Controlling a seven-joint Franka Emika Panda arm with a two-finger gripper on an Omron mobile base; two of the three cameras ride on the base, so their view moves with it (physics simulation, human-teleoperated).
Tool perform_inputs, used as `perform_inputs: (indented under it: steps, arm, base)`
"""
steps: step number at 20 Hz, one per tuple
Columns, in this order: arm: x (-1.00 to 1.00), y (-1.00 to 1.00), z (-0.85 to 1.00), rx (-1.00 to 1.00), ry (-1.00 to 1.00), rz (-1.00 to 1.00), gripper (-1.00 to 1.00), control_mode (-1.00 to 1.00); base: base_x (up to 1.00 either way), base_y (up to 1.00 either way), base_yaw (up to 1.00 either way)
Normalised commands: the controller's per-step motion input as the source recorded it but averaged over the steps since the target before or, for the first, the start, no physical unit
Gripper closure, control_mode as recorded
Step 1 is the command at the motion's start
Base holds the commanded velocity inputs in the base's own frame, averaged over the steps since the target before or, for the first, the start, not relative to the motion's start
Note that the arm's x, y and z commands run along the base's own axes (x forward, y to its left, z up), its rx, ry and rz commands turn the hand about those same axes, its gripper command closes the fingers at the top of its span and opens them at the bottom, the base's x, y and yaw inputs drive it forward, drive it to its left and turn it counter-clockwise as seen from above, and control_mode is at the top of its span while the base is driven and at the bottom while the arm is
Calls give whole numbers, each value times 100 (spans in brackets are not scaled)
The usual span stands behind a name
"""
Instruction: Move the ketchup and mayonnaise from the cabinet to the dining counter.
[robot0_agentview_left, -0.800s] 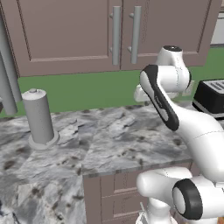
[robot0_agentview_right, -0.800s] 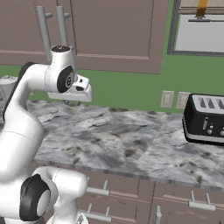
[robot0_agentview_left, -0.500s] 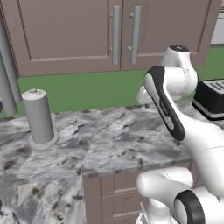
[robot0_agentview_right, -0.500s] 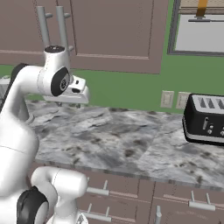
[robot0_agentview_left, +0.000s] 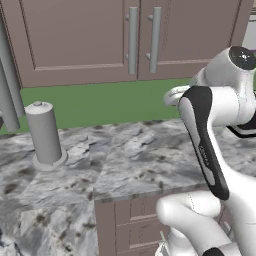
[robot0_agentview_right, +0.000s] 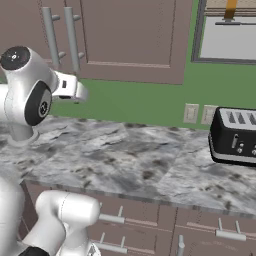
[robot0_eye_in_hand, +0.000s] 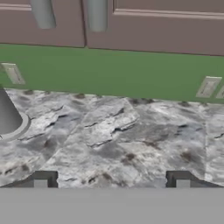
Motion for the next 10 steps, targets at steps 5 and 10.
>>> perform_inputs:
  steps: [5, 10]
  arm:
    - [0, 7, 55, 0, -62, -2, -100, -100]
    - [8, 15, 21, 0, -55, 0, -100, -100]
  base:
    - [0, 0, 0]
    - [0, 0, 0]
